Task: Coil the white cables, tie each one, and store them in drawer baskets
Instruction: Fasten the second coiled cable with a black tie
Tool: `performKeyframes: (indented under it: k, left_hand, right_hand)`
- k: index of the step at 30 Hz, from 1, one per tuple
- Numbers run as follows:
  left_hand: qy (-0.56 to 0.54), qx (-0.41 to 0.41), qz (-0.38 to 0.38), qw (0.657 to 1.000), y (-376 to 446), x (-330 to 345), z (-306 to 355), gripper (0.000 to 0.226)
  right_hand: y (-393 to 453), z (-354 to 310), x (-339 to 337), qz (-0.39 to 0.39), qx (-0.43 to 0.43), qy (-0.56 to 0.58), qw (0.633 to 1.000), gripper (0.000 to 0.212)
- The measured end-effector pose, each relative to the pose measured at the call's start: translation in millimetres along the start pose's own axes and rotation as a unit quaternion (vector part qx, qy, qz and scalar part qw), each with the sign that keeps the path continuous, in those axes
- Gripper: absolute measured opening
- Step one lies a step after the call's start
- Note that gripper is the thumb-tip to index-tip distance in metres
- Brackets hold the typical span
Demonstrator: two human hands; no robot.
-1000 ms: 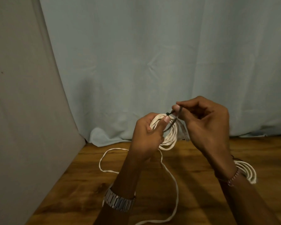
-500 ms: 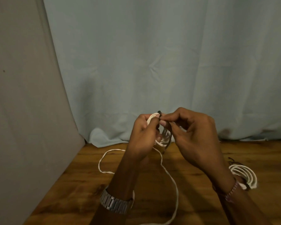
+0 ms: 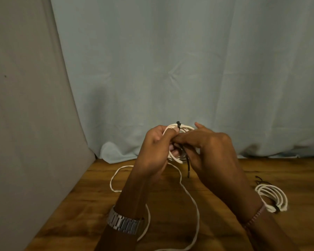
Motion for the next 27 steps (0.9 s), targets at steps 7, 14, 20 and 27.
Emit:
performKeyframes:
  k: [7, 14, 20, 27]
  left_hand:
    - [0.065, 0.029, -0.005, 0.997, 4, -10, -2, 0.019]
    - [0.069, 0.028, -0.117, 0.990, -6, 6, 2, 0.014]
    - [0.053, 0.015, -0.182, 0.982, -12, 17, -2, 0.003]
    - [0.156, 0.016, -0.118, 0.981, -11, 13, -3, 0.014]
  right_hand:
    - [-4, -4, 6, -0.112, -0.019, -0.049, 0.992, 0.015]
    - [4, 40, -18, -0.023, 0.173, 0.113, 0.978, 0.041]
    - [2, 61, -10, -0.077, 0.250, 0.282, 0.923, 0.037]
    - [5, 58, -15, -0.023, 0.134, 0.124, 0.983, 0.022]
Point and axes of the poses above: each hand's wrist, its own y-axis towards the middle knuckle, its own x-axis out of the palm, z = x × y, the point moved 6 cm from there along y, towards the middle knuckle, and after that the axes turned 5 degrees about z, right-handed, at the moved point
